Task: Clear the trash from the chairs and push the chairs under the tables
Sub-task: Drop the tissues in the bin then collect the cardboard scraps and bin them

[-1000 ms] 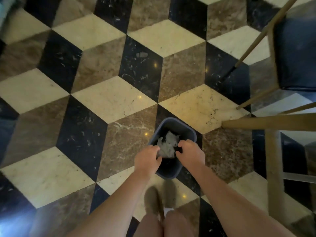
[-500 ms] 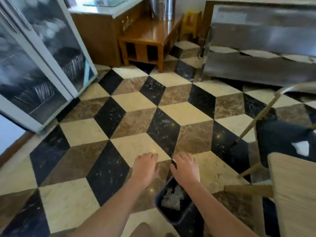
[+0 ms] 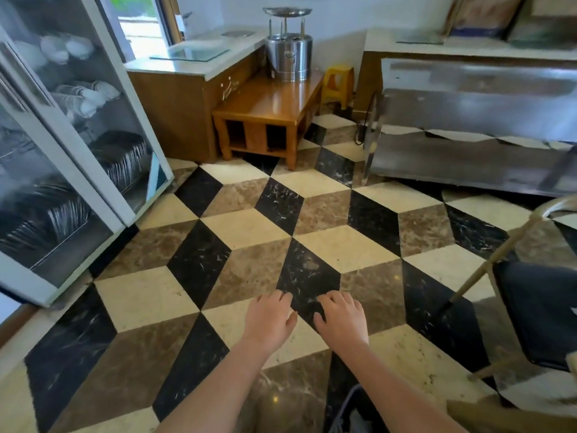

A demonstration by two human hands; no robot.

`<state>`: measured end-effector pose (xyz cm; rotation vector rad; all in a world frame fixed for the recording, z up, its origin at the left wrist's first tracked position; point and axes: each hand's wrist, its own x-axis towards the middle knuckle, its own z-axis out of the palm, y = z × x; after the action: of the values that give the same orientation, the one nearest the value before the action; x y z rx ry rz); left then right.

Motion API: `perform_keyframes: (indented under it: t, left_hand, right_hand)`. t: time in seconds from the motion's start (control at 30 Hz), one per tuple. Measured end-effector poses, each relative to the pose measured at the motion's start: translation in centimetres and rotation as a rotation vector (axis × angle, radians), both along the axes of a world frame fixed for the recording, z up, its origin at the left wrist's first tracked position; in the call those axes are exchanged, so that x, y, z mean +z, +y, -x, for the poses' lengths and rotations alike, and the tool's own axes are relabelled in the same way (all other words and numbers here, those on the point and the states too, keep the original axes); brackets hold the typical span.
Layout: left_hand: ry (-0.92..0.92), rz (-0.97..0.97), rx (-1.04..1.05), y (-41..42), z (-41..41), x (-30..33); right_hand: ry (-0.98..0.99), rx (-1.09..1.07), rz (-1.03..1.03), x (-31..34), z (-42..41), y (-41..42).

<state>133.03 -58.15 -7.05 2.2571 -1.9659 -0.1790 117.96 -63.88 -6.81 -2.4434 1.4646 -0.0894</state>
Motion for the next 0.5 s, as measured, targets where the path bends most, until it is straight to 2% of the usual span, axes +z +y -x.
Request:
perform_keyframes:
  t: [0.27,0.5]
  left_hand:
    - [-0.059,0.051,-0.088,-10.7,-13.4,4.0]
    - [0.013,0.009,-0.207,-20.9,-15.0,4.4]
  right_hand:
    - [-0.045,-0.243,0.002,2.7,-10.0,-7.7]
    - [-0.068,-0.409,0.059,3.6,-10.9,-15.4]
